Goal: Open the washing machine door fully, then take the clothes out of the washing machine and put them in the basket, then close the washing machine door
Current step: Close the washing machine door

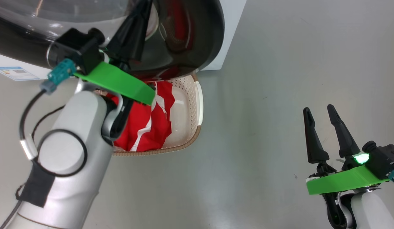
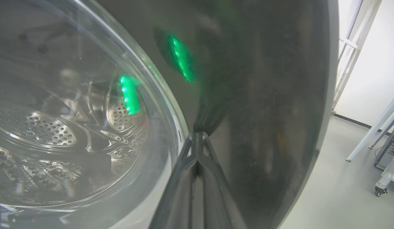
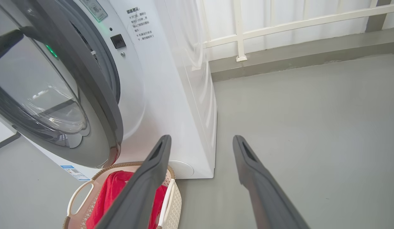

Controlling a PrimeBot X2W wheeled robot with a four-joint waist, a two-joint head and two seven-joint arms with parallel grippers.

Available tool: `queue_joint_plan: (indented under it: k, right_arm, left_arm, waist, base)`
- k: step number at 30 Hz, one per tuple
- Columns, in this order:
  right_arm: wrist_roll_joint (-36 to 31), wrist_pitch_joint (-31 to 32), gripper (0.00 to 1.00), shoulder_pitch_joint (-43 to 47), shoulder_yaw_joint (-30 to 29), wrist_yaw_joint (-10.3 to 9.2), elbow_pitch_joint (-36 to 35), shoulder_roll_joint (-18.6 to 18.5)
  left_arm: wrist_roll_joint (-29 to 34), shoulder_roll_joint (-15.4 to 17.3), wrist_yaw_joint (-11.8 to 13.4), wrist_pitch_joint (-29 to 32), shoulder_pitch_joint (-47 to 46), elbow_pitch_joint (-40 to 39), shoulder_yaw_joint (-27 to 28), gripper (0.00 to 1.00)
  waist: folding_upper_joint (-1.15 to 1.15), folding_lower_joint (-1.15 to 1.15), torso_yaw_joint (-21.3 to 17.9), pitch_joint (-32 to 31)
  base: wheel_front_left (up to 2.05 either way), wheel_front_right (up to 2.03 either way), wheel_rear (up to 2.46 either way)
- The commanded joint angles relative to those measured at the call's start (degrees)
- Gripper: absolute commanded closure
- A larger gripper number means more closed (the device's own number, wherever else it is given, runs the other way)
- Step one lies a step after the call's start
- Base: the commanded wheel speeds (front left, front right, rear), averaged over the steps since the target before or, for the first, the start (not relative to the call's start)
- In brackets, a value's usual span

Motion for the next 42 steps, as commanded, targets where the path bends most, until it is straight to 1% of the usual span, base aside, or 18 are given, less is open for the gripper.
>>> queue_joint_plan:
  k: [1,6,12,21,22,31,33,37,41,42]
  right_arm:
    - [0.4,-0.4,0.00,-0.8,1.0,0.36,-1.5,0.0]
    - [0.3,-0.4,0.00,-0.8,0.7,0.36,-1.6,0.0]
    - [-0.1,-0.4,0.00,-0.3,0.2,0.36,-1.5,0.0]
    - [-1.9,-0.4,0.00,2.3,-0.5,0.36,-1.1,0.0]
    - [-1.9,-0.4,0.00,2.3,-0.5,0.36,-1.1,0.0]
    - [-3.3,-0.4,0.00,5.4,-1.5,0.36,-0.8,0.0]
    - [-3.6,-0.4,0.00,6.2,-1.6,0.36,-0.7,0.0]
    - [-4.0,-0.4,0.00,7.5,-1.8,0.36,-0.6,0.0]
    - [-4.3,-0.4,0.00,8.2,-2.2,0.36,-0.7,0.0]
    - [-4.3,-0.4,0.00,8.3,-2.3,0.36,-0.7,0.0]
  left_arm:
    - [0.2,1.1,-0.3,-0.3,-1.9,-0.6,2.0,1.00]
    - [0.4,0.9,-0.3,-0.3,-2.3,0.4,2.4,1.00]
    - [0.2,0.8,-0.3,-0.3,0.2,0.3,2.8,1.00]
    - [0.7,0.4,-0.3,-0.3,9.5,-1.7,5.4,1.00]
    - [0.7,0.4,-0.3,-0.3,9.5,-1.7,5.4,1.00]
    - [1.2,0.2,-0.3,-0.3,19.3,-3.4,9.4,0.99]
    - [1.8,0.2,-0.3,-0.3,21.4,-3.8,10.8,0.89]
    - [3.8,0.4,-0.3,-0.3,25.5,-4.4,13.0,0.73]
    - [5.3,0.5,-0.3,-0.3,29.2,-5.5,15.8,0.61]
    - [5.6,0.5,-0.3,-0.3,30.0,-5.7,16.5,0.60]
  waist:
    - [0.00,0.00,-0.3,0.3]
    - [0.00,0.00,-0.1,0.3]
    - [0.00,0.00,0.8,-0.6]
    - [0.00,0.00,2.4,-4.0]
    - [0.00,0.00,2.4,-4.0]
    - [0.00,0.00,3.7,-7.5]
    - [0.00,0.00,3.9,-8.4]
    - [0.00,0.00,4.3,-9.9]
    - [0.00,0.00,4.7,-10.6]
    - [0.00,0.00,4.8,-10.7]
  base:
    - [0.00,0.00,0.00]
    - [0.00,0.00,0.00]
    - [0.00,0.00,0.00]
    - [0.00,0.00,0.00]
    - [0.00,0.00,0.00]
    - [0.00,0.00,0.00]
    - [0.00,0.00,0.00]
    - [0.00,0.00,0.00]
    - [0.00,0.00,0.00]
    - [0.00,0.00,0.00]
